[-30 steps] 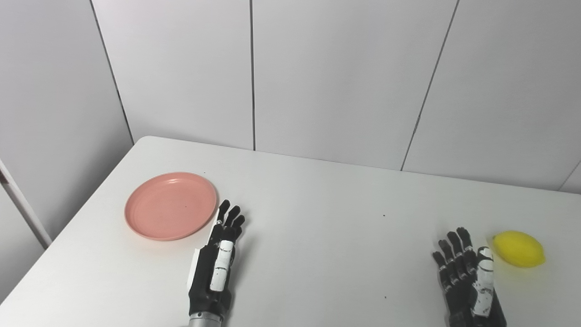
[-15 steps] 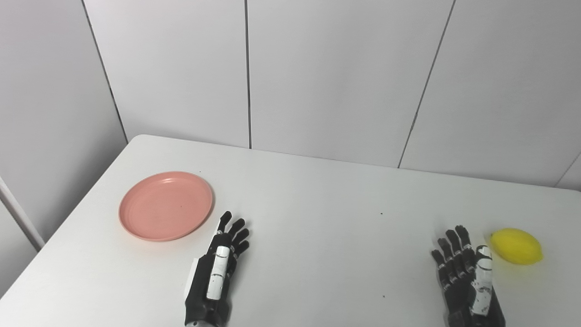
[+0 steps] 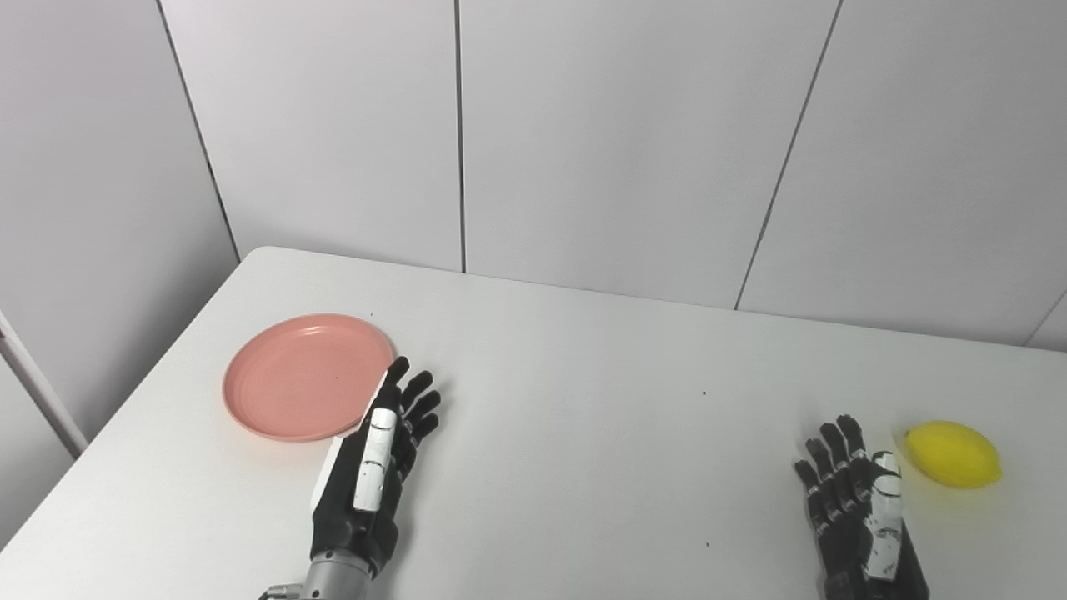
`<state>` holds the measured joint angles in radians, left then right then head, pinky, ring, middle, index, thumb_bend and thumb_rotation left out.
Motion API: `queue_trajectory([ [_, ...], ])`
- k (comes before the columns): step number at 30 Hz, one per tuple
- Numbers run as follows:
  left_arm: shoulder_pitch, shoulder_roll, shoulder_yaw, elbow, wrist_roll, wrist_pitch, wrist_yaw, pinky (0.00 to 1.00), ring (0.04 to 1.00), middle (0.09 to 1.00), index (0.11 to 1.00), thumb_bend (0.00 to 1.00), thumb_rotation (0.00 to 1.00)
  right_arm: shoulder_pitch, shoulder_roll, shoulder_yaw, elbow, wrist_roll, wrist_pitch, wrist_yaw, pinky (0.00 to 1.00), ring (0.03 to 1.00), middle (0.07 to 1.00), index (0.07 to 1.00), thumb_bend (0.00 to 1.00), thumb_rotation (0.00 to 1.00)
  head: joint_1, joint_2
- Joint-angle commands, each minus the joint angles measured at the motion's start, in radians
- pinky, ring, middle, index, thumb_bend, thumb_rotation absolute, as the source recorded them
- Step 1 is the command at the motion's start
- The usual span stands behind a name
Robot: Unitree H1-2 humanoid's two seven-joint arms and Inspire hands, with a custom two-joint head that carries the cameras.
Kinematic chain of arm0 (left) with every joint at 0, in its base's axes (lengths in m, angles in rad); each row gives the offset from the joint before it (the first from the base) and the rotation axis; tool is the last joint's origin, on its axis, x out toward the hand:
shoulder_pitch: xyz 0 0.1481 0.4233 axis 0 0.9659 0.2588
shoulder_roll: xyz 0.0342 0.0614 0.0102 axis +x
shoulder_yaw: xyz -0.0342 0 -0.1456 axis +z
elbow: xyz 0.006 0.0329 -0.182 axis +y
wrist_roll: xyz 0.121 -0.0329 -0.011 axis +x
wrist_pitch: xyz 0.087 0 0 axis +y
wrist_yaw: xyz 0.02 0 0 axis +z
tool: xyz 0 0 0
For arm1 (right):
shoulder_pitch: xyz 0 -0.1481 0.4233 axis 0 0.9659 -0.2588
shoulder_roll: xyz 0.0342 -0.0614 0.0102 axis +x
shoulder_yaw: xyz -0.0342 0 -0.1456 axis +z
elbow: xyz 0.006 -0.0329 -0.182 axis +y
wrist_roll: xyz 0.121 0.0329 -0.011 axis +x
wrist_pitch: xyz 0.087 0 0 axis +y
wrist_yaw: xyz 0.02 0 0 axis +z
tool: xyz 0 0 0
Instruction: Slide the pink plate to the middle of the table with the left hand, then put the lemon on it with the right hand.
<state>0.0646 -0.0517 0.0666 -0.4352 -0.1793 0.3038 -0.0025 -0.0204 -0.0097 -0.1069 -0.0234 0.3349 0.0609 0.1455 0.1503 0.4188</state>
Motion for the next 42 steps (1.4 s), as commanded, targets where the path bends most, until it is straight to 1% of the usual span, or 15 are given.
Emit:
queue_trajectory([
  [1,-0.054,0.027,0.002,-0.063,-0.033,0.043,-0.014,0.92,0.924,0.936,0.947,0.76,0.9,0.058,0.025,0.014,0.082,-0.008,-0.002,-0.002,1.0,1.0,1.0,1.0,0.73,1.0,-0.002,0.001],
  [3,-0.084,0.037,0.017,-0.097,-0.06,0.096,-0.003,0.92,0.923,0.935,0.938,0.76,0.89,0.058,0.027,0.017,0.082,-0.013,-0.002,-0.003,1.0,1.0,1.0,1.0,0.72,1.0,-0.006,0.003],
  [6,-0.127,0.058,0.04,-0.134,-0.098,0.152,0.014,0.93,0.926,0.933,0.94,0.75,0.89,0.058,0.032,0.018,0.077,-0.019,0.003,-0.007,1.0,0.999,1.0,1.0,0.71,1.0,-0.009,0.005],
  [7,-0.144,0.079,0.046,-0.143,-0.127,0.161,0.023,0.93,0.928,0.933,0.943,0.75,0.89,0.059,0.033,0.019,0.074,-0.019,0.005,-0.008,1.0,0.999,1.0,1.0,0.71,1.0,-0.011,0.008],
  [9,-0.168,0.122,0.05,-0.15,-0.186,0.166,0.043,0.97,0.958,0.965,0.982,0.79,0.91,0.059,0.035,0.019,0.074,-0.019,0.006,-0.007,1.0,1.0,1.0,1.0,0.72,1.0,-0.014,0.01],
  [13,-0.203,0.217,0.062,-0.136,-0.301,0.166,0.079,1.0,0.967,0.979,0.999,0.83,0.91,0.059,0.035,0.021,0.071,-0.023,0.016,-0.009,1.0,1.0,1.0,1.0,0.72,1.0,-0.018,0.011],
  [16,-0.235,0.31,0.095,-0.072,-0.408,0.166,0.09,0.99,0.954,0.955,0.977,0.9,0.85,0.059,0.029,0.026,0.072,-0.03,0.016,-0.002,1.0,1.0,1.0,1.0,0.71,1.0,-0.014,0.019],
  [19,-0.26,0.394,0.109,-0.015,-0.496,0.166,0.093,1.0,0.95,0.947,0.97,0.92,0.83,0.061,0.026,0.024,0.072,-0.027,0.019,0.002,1.0,1.0,1.0,1.0,0.72,1.0,-0.014,0.023],
  [23,-0.282,0.483,0.129,0.06,-0.542,0.166,0.042,1.0,0.95,0.939,0.974,0.91,0.85,0.065,0.023,0.026,0.067,-0.036,0.022,-0.002,1.0,1.0,1.0,1.0,0.69,1.0,-0.019,0.027],
  [25,-0.293,0.518,0.147,0.095,-0.565,0.165,0.017,0.97,0.939,0.926,0.984,0.9,0.83,0.065,0.021,0.024,0.068,-0.036,0.021,0.0,1.0,1.0,1.0,1.0,0.68,1.0,-0.022,0.034],
  [27,-0.304,0.541,0.155,0.126,-0.566,0.164,-0.012,0.96,0.94,0.925,0.989,0.9,0.84,0.063,0.02,0.022,0.067,-0.032,0.023,0.001,1.0,1.0,1.0,1.0,0.68,1.0,-0.021,0.037],
  [31,-0.322,0.558,0.166,0.176,-0.553,0.158,-0.063,0.97,0.945,0.931,0.997,0.89,0.84,0.06,0.021,0.016,0.063,-0.02,0.033,0.0,1.0,1.0,1.0,1.0,0.68,1.0,-0.015,0.041],
  [35,-0.341,0.57,0.173,0.201,-0.512,0.156,-0.079,0.97,0.952,0.934,0.993,0.89,0.84,0.06,0.021,0.014,0.053,-0.018,0.038,-0.004,1.0,1.0,1.0,1.0,0.69,1.0,-0.021,0.046],
  [40,-0.371,0.593,0.194,0.227,-0.466,0.144,-0.108,1.0,0.968,0.968,0.999,0.82,0.86,0.066,0.024,0.018,0.031,-0.016,0.049,-0.009,1.0,1.0,1.0,1.0,0.68,1.0,-0.024,0.055],
  [42,-0.387,0.598,0.207,0.238,-0.46,0.141,-0.12,1.0,0.978,0.986,1.0,0.79,0.86,0.066,0.022,0.02,0.036,-0.015,0.039,-0.003,1.0,1.0,1.0,1.0,0.68,1.0,-0.029,0.056],
])
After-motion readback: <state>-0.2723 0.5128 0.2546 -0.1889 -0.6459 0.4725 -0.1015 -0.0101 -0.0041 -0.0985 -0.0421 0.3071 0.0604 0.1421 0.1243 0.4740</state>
